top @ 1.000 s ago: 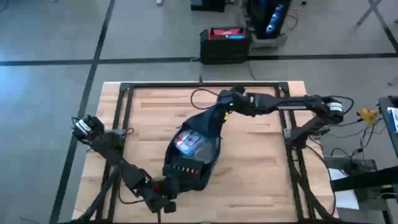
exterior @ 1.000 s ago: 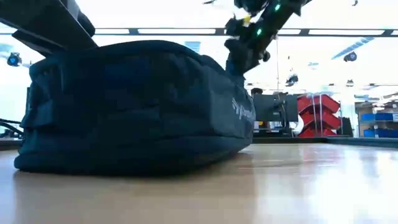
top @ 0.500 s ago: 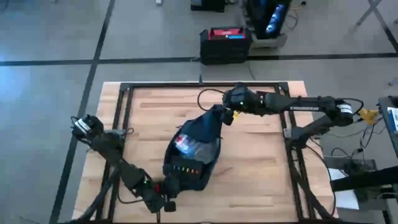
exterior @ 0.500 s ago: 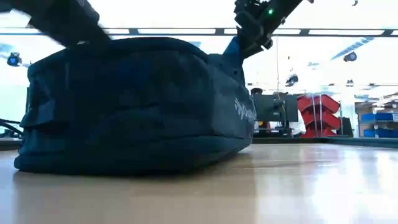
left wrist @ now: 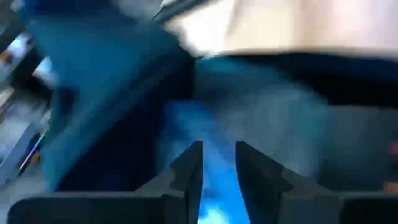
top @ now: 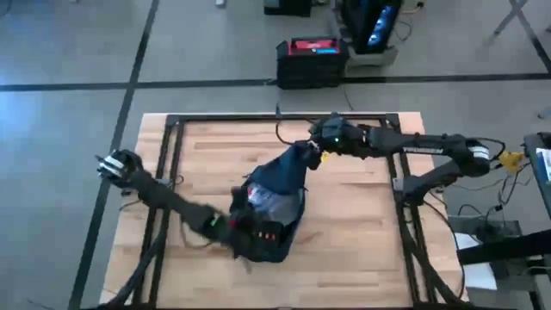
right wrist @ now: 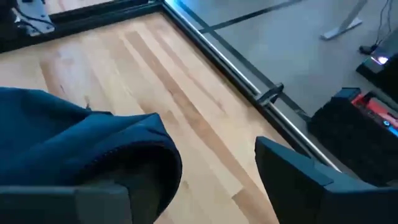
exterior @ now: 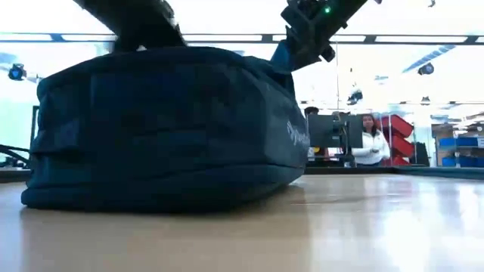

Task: Unpack backpack
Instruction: Open the dark blue backpack, then remove the first aid kit box

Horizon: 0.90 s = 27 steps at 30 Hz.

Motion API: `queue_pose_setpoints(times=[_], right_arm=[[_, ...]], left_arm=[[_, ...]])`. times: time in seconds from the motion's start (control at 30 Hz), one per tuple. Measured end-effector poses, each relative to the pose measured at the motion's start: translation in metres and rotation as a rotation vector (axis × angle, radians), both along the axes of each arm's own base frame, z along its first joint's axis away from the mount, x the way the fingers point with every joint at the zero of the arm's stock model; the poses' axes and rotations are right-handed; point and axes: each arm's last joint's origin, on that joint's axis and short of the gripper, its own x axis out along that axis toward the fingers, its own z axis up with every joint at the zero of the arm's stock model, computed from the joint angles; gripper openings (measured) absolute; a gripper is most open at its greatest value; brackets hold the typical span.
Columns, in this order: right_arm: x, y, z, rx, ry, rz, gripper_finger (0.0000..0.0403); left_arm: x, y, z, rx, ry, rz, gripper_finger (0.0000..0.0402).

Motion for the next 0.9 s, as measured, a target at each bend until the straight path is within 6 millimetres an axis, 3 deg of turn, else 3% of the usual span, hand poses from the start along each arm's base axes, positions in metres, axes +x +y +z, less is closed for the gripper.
queue_pose_setpoints(times=[0.1, 0.23, 0.33, 0.47, 0.57, 0.7, 0.9], right_arm=[[0.001, 0.004, -0.001, -0.026, 0.03, 0.035, 0.0235], [0.0, 0.015, -0.004, -0.068, 0.102, 0.113, 0.024], [-0.003, 0.024, -0.006, -0.089, 0.155, 0.165, 0.0239], [-0.007, 0.037, -0.008, -0.088, 0.217, 0.218, 0.0232], [-0.012, 0.046, -0.013, -0.078, 0.289, 0.255, 0.0227], [-0.015, 0.057, -0.027, -0.066, 0.338, 0.279, 0.0221], [-0.009, 0.084, -0.049, -0.11, 0.299, 0.396, 0.0223]], left_arm=[[0.011, 0.026, 0.01, 0.042, -0.025, 0.045, 0.008], [0.019, 0.057, 0.038, 0.112, -0.075, 0.084, 0.008], [0.016, 0.096, 0.052, 0.129, -0.099, 0.201, 0.008], [0.002, 0.151, 0.047, 0.033, -0.099, 0.364, 0.008], [-0.007, 0.176, 0.034, -0.132, -0.061, 0.397, 0.008], [-0.011, 0.183, 0.024, -0.225, -0.014, 0.388, 0.008], [-0.024, 0.153, 0.038, -0.24, 0.038, 0.309, 0.008]])
